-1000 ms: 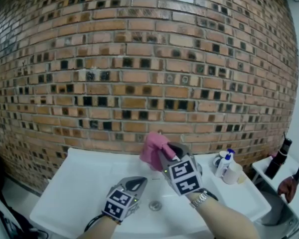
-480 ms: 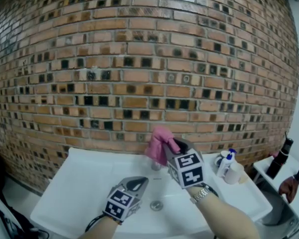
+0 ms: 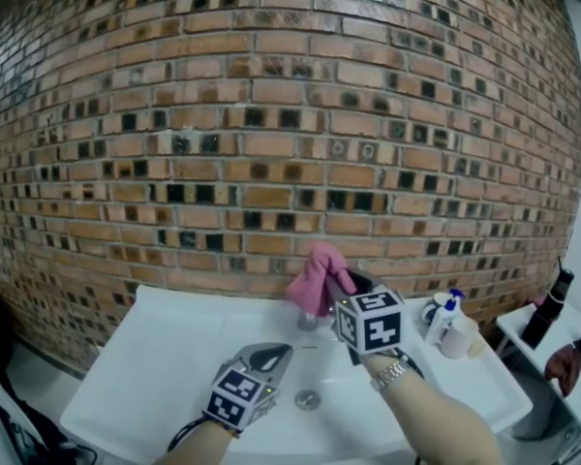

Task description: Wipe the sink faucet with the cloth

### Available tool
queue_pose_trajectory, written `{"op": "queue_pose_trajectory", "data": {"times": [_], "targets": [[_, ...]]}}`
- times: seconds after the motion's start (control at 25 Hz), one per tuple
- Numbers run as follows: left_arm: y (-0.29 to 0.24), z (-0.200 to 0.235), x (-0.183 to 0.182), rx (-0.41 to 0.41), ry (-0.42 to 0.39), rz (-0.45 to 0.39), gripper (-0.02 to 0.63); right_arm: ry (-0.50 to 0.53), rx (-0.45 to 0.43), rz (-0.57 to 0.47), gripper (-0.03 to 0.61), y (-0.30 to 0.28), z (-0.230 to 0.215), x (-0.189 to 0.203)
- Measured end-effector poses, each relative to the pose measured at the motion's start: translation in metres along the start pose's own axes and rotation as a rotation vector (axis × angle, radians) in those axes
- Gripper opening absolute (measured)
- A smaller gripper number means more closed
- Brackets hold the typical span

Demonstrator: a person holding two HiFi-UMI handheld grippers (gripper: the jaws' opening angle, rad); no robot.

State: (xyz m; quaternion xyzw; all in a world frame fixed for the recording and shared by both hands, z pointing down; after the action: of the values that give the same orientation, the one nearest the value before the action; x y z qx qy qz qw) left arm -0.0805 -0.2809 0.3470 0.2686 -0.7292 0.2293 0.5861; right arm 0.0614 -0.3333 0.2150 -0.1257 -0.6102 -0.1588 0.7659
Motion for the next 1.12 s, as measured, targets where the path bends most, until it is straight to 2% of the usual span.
{"op": "queue_pose_trajectory", "data": {"times": [0.64,1.12], "targets": [[0.001,-0.001,-0.002,0.008,0.007,0.002,0.017,-0.117,-0.043,0.024,0.11,-0.027,-0.003,0.012],[0.001,-0.001,-0.003,0.009,0.012,0.0,0.017,-0.136,-0.065,0.022,0.107,-0.041,-0.009,0.013]]}}
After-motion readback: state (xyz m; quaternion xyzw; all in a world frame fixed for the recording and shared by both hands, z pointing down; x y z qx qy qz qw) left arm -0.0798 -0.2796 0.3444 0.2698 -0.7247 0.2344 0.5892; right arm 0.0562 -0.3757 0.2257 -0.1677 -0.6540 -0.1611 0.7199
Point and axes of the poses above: the fingertips, and each gripper's own axes: y backward along the fingers, z to its left, x out of its underside, the point moved 6 cm from there along y, backward along the fingers, and after that the axes turned 4 degrees about -x, right-handed, at the moved point
